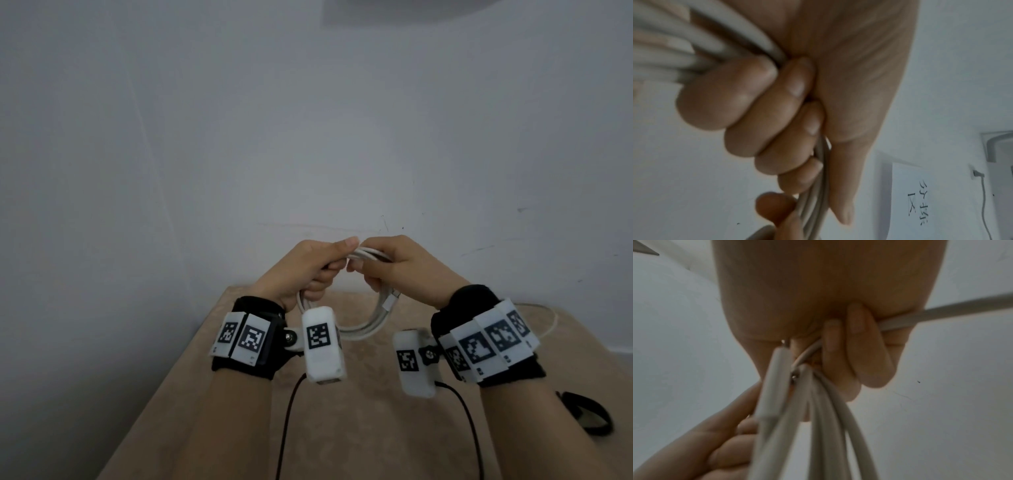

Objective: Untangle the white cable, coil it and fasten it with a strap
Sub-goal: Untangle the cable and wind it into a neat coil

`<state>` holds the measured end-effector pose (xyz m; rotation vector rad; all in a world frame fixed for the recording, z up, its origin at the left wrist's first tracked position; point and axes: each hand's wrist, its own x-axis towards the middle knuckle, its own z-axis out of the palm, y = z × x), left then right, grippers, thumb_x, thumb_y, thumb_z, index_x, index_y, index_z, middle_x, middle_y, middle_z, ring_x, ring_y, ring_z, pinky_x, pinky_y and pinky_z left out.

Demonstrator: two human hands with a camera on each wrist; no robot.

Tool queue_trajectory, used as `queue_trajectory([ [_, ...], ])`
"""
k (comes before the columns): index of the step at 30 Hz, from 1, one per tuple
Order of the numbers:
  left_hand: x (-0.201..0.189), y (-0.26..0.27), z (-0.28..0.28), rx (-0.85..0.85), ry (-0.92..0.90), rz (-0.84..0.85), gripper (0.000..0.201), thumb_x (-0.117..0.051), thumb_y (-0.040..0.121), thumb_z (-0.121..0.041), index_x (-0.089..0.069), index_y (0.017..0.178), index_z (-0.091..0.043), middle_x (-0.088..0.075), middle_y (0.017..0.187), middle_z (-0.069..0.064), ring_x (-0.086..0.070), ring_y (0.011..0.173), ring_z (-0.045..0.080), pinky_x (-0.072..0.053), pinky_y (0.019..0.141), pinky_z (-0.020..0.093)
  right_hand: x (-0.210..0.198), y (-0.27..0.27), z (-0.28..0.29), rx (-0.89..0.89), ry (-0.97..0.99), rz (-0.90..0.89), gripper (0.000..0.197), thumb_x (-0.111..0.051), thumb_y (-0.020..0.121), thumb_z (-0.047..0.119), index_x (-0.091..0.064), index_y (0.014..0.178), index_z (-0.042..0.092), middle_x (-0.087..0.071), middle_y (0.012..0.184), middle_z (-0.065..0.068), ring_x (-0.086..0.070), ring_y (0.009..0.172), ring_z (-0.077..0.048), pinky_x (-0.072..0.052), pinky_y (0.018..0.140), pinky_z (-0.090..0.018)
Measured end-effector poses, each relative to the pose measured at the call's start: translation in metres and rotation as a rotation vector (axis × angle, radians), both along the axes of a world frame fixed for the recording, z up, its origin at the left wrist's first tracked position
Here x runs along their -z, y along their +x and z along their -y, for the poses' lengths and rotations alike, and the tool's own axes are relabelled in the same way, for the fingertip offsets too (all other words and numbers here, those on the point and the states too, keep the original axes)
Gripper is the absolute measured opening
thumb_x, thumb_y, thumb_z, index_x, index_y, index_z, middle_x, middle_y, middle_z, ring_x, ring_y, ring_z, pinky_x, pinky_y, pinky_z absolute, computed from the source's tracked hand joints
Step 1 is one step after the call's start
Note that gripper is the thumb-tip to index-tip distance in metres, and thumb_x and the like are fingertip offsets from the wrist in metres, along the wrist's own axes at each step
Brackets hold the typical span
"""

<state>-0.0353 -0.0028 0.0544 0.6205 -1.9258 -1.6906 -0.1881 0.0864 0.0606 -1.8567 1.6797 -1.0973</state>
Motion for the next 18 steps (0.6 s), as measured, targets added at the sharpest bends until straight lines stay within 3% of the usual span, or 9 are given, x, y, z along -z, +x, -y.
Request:
queue_trajectory([
  [2,-0.001,0.000,0.002,-0.049,0.011,-0.056,0.044,-0.061,0.074,-0.052,-0.038,0.051,-0.022,-0.023,0.043,-0.008,-0.015,0.033,0.006,-0.010,0.036,0.019,-0.001,-0.001,-0.001,0.075,-0.103,-0.019,0.019,-0.059,0.092,0.029,-0.066,0.080,0.016,-0.061,0.060,0.012,-0.048,0.052,0.000,-0.037,0.056,-0.018],
  [4,-0.001,0.001,0.003,-0.093,0.027,-0.116,0.045,-0.061,0.074,-0.053,-0.035,0.055,-0.022,-0.022,0.044,-0.007,-0.014,0.034,0.006,-0.010,0.036,0.019,-0.002,-0.004,-0.002,0.152,-0.196,0.078,0.018,-0.060,0.090,0.037,-0.069,0.087,0.021,-0.063,0.071,0.017,-0.051,0.053,0.005,-0.034,0.057,-0.015],
  [7,-0.001,0.003,0.006,-0.150,0.072,-0.216,0.045,-0.060,0.077,-0.053,-0.034,0.056,-0.022,-0.021,0.045,-0.007,-0.014,0.034,0.006,-0.009,0.036,0.019,-0.005,-0.011,-0.004,0.255,-0.268,0.198,0.024,-0.055,0.093,0.039,-0.070,0.088,0.021,-0.058,0.057,0.028,-0.049,0.049,0.009,-0.031,0.056,-0.017],
  [11,-0.002,0.006,0.010,-0.225,0.170,-0.347,0.047,-0.057,0.087,-0.048,-0.033,0.057,-0.022,-0.020,0.045,-0.008,-0.014,0.034,0.006,-0.011,0.034,0.019,-0.005,-0.024,-0.005,0.336,-0.343,0.286,0.032,-0.058,0.092,0.037,-0.072,0.079,0.012,-0.061,0.061,0.018,-0.048,0.048,0.006,-0.030,0.056,-0.018],
  [14,-0.004,0.007,0.011,-0.259,0.236,-0.440,0.046,-0.055,0.090,-0.046,-0.032,0.059,-0.020,-0.020,0.043,-0.008,-0.016,0.031,0.004,-0.013,0.031,0.017,-0.006,-0.029,-0.007,0.354,-0.410,0.371,0.031,-0.061,0.091,0.028,-0.069,0.063,0.017,-0.047,0.048,0.013,-0.042,0.042,0.000,-0.031,0.046,-0.007],
  [18,-0.006,0.004,0.009,-0.295,0.273,-0.524,0.047,-0.053,0.092,-0.046,-0.033,0.058,-0.020,-0.020,0.042,-0.008,-0.016,0.030,0.004,-0.014,0.030,0.017,-0.007,-0.026,-0.006,0.303,-0.407,0.470,0.031,-0.059,0.093,0.024,-0.066,0.065,0.014,-0.040,0.049,0.012,-0.030,0.040,-0.002,-0.025,0.040,-0.011],
])
